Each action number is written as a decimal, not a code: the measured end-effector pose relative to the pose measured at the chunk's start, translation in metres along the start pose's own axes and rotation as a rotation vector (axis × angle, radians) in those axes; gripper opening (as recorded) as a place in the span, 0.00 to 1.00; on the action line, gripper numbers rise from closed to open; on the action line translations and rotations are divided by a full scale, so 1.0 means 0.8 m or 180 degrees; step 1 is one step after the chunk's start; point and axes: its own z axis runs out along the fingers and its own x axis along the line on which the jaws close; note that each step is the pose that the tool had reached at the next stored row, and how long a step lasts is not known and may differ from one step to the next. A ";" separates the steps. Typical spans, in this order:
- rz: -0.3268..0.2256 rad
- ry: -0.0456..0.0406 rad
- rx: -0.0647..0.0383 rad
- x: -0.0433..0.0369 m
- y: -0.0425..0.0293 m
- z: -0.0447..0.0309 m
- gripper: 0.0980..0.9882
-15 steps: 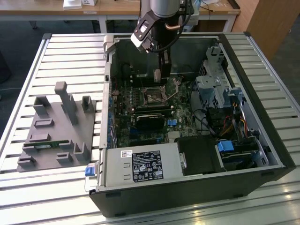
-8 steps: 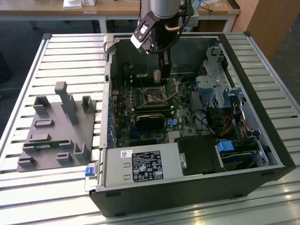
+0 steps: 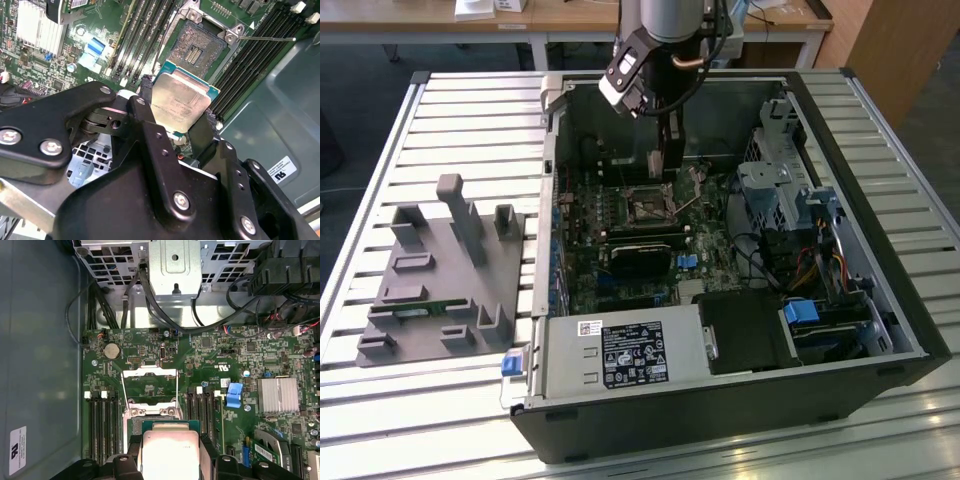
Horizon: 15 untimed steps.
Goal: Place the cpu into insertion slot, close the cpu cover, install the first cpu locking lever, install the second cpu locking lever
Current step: 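Place the cpu into insertion slot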
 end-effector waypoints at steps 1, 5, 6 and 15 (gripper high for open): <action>0.0000 0.0000 0.0000 0.000 0.0000 0.0004 0.49; 0.0000 0.0000 0.0000 0.000 -0.0002 0.0020 0.49; 0.0000 0.0000 0.0000 0.000 -0.0002 0.0024 0.49; 0.0000 0.0000 0.0000 0.000 -0.0005 0.0063 0.49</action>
